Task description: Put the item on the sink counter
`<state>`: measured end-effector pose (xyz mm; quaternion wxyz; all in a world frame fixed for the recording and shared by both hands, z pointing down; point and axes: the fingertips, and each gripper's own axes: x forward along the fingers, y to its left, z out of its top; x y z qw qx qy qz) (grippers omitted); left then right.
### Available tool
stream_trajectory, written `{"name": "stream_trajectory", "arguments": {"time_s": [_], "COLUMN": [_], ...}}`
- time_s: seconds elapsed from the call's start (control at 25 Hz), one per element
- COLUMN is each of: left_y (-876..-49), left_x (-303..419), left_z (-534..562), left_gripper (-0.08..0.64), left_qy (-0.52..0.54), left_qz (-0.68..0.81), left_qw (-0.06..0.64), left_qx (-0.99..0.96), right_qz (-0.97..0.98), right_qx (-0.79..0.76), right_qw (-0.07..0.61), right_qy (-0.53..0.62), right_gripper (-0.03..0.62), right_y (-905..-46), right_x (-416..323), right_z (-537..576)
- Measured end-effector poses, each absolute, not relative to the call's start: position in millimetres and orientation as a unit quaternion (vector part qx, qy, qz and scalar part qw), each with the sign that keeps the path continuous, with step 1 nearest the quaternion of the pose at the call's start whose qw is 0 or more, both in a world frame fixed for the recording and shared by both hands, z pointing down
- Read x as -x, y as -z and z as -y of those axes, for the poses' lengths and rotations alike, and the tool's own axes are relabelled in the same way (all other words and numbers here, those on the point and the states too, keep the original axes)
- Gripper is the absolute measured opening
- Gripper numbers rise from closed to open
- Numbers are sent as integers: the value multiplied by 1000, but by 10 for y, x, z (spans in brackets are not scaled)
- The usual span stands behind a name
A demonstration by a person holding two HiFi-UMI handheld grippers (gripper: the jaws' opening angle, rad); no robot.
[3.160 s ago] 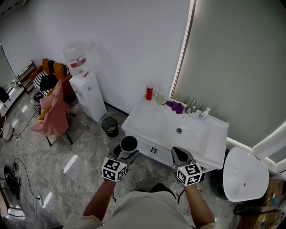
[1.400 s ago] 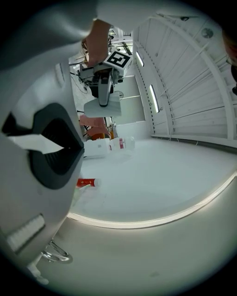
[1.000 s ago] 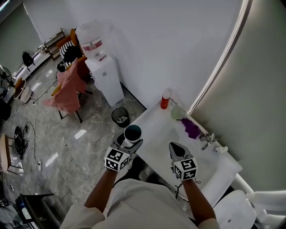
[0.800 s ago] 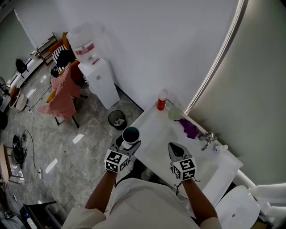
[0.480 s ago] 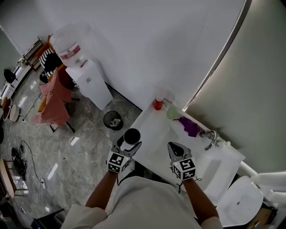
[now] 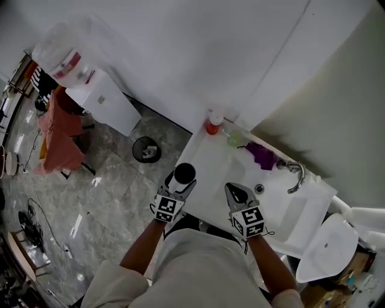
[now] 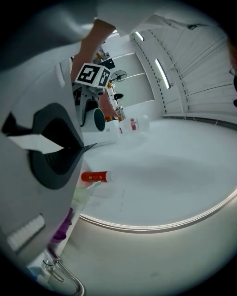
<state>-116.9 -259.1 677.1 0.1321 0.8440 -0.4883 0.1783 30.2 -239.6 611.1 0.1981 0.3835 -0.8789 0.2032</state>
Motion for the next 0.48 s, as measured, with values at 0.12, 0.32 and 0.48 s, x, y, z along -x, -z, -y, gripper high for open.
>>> {"name": "stream_trajectory", "arguments": {"time_s": [0.12, 0.32, 0.48], "left_y": [-7018, -7379, -7634], "left_x": [1173, 1102, 1035], "left_z": [2700, 2840, 2954], "left_gripper": [359, 359, 359], "left_qy": [-191, -212, -222], "left_qz": [475, 453, 446], "left_qw": [142, 148, 150], "left_qx": [-847, -853, -854], "right_qz": [871, 856, 844], "right_qx": [-394, -413, -427], "right_qw": [204, 206, 208], "right_qy": [-214, -235, -248], "right_gripper": [11, 11, 11], "right_y": [-6201, -6353, -6463], "right_x": [-234, -187, -191], "right_z": [2442, 2481, 2473]}}
